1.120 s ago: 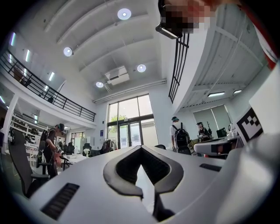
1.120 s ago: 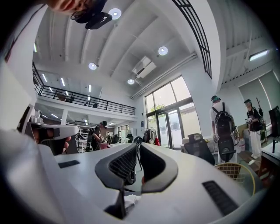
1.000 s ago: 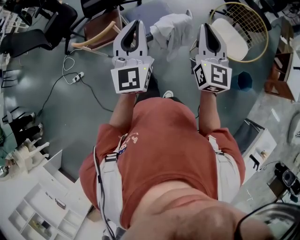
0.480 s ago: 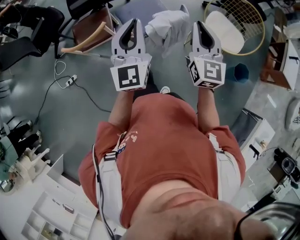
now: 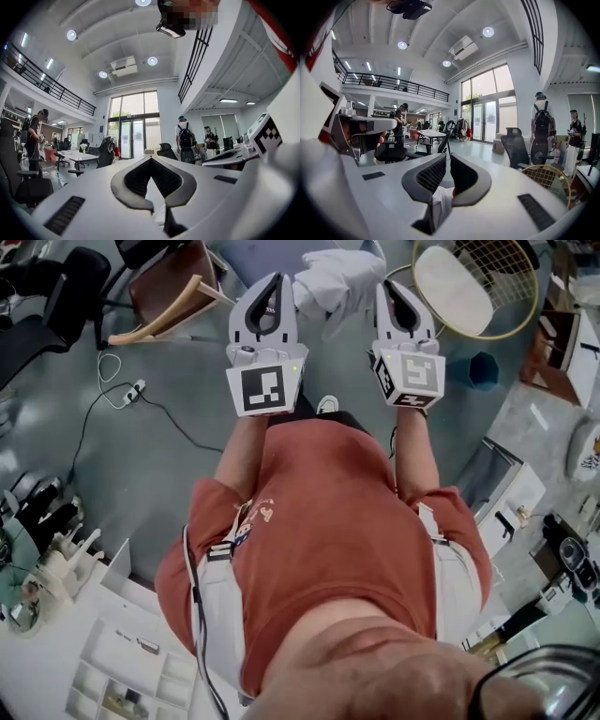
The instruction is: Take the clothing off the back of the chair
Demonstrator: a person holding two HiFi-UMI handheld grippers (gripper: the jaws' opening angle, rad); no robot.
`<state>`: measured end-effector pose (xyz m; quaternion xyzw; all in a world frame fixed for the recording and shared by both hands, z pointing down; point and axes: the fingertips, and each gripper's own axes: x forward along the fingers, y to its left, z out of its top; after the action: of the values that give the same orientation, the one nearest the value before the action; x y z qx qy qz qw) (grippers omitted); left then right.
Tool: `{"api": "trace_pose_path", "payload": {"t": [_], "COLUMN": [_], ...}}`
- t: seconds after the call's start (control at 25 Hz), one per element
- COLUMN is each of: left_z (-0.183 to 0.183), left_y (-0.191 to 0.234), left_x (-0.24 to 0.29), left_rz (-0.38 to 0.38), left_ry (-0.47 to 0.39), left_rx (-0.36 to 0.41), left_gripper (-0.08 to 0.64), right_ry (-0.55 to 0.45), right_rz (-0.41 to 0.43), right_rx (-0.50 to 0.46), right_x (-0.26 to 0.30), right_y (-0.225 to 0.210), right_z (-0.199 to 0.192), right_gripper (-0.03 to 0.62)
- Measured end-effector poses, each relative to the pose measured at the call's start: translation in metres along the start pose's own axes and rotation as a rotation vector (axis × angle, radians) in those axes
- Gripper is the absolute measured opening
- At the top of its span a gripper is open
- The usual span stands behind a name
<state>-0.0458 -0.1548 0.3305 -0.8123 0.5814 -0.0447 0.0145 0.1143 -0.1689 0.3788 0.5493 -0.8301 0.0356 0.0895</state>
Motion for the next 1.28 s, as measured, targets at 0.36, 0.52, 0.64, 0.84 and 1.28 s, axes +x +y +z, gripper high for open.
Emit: {"api": "trace_pose_path", "payload": {"t": [0.36, 0.52, 0.64, 0.84, 1.28], "left_z": [-0.042, -0.057, -0.069, -0.091, -0.125], "left_y": [0.011, 0.018, 0.023, 0.033, 0.052], "left_x": [0.027, 0.035, 0.038, 0.043, 0.06], "left_rz": [-0.034, -0.046, -0.053, -0.057, -0.06], "left_ry": [0.073, 0.104, 0.123, 0.146, 0.188], "left_rx": [-0.039, -0.055, -0.065, -0.099, -0.14], "left_gripper": [0.014, 0.014, 0.014, 0.014, 0.014], "right_ry": [0.185, 0.274, 0.324, 0.446, 0.672], "right_rz": [0.069, 0.147, 0.182, 0.253, 0.434], "right_rx": [-0.033, -0.073, -0.105, -0.162, -0.451], "right_x": [0.039, 0.052, 0.055, 0.064, 0.08], "right_y": [0.008, 0.021, 0.029, 0.038, 0.038], "right_z": [-0.057, -0.077, -0.089, -0.119, -0.161], "right_gripper": [0.097, 0.167, 0.193, 0.259, 0.359]}}
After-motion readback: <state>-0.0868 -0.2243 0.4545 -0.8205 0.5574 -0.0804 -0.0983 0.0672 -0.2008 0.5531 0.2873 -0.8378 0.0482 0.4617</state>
